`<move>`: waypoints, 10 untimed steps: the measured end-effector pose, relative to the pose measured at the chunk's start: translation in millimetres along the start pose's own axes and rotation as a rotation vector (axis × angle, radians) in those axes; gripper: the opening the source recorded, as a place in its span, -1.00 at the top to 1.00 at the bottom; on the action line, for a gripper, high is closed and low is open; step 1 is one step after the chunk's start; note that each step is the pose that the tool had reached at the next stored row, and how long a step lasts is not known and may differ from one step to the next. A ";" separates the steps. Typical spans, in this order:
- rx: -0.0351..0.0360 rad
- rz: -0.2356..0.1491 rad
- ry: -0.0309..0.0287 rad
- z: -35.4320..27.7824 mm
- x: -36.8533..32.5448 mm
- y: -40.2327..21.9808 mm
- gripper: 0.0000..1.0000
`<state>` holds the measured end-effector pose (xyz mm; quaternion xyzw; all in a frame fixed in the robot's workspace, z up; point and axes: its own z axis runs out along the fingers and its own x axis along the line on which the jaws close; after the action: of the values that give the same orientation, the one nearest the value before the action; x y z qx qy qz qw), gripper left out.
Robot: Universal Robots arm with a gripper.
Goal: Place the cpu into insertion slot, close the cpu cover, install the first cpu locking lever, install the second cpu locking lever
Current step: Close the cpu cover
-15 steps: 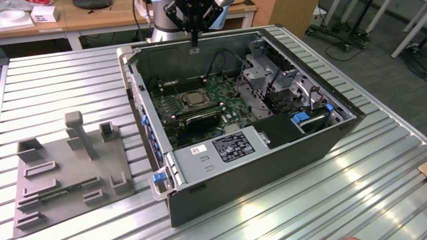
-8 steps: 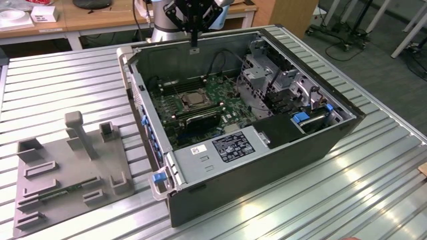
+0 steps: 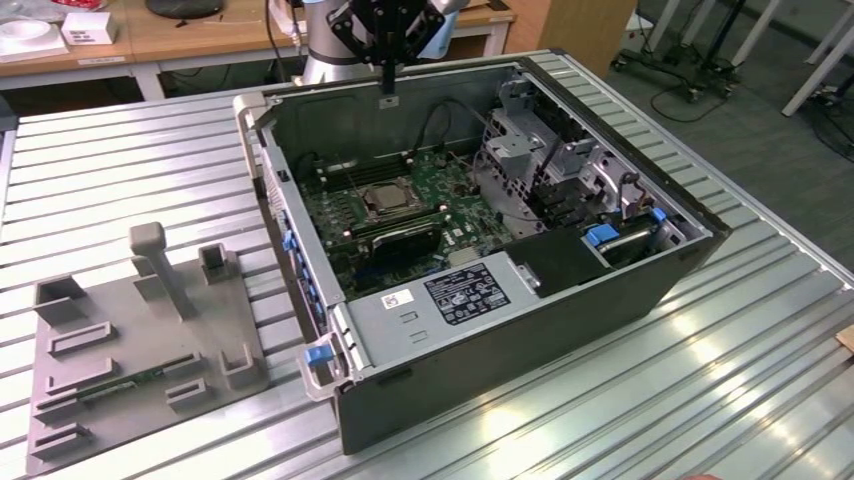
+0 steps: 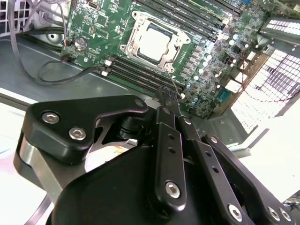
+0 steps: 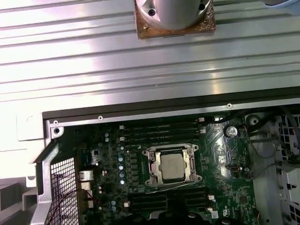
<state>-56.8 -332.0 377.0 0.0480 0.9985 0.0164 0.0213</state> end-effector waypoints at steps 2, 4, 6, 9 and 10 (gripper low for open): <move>-0.0006 -0.012 0.0003 0.6 0.0 0.0 0.80; -0.0008 -0.017 0.0006 1.7 0.1 -0.1 0.80; -0.0009 -0.020 0.0007 3.6 0.2 -0.2 0.80; -0.0009 -0.025 0.0009 5.6 0.2 -0.2 0.80; -0.0008 -0.025 0.0010 5.6 0.2 -0.2 0.80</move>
<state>-56.8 -332.1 371.4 0.0356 0.9990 0.0165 0.0210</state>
